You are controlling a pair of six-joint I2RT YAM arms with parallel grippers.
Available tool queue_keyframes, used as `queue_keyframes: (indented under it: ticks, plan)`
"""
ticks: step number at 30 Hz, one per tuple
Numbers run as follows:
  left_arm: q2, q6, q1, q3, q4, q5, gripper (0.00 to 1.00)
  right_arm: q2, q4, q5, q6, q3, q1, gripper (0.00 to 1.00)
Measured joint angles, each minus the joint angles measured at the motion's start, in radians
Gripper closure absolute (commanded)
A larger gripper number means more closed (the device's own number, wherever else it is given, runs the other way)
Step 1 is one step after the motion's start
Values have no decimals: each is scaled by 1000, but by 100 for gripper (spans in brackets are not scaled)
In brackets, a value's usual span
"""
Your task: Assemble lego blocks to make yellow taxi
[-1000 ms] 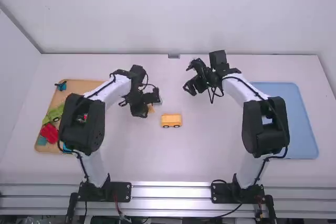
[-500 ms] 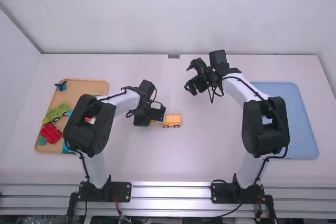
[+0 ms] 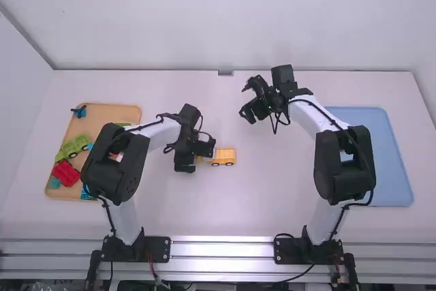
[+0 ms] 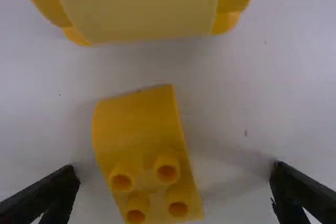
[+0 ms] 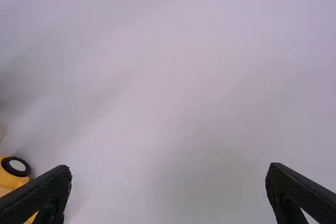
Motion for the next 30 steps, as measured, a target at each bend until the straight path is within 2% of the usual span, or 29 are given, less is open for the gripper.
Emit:
queue_keyframes:
  ticks: [5,11,13,14,15,18,21,23,26,29,30]
  plan:
    - [-1,19,53,11,-26,146,1,0,5,0,-14,0,0,2]
    - [-21,135,238,10,-58,425,1,0,7,0,-15,0,3,2]
    - [-26,169,295,-15,11,526,1,0,17,-1,-14,0,3,1]
    - [-29,184,335,-58,103,608,1,0,24,-1,-15,0,3,1]
    - [-30,183,341,-70,125,624,1,0,25,-1,-15,0,3,2]
    - [-31,107,387,-229,428,772,1,0,28,-1,-21,0,3,1]
    - [-13,6,389,-336,655,850,0,0,28,-4,-22,0,3,1]
    - [6,-27,389,-367,727,880,3,0,27,-5,-23,0,3,1]
    - [53,-77,389,-418,815,935,22,0,21,-5,-22,0,3,2]
    - [62,-92,389,-426,819,942,27,0,10,-4,-25,0,3,1]
    - [62,-97,389,-425,815,942,22,0,2,-5,-23,0,3,1]
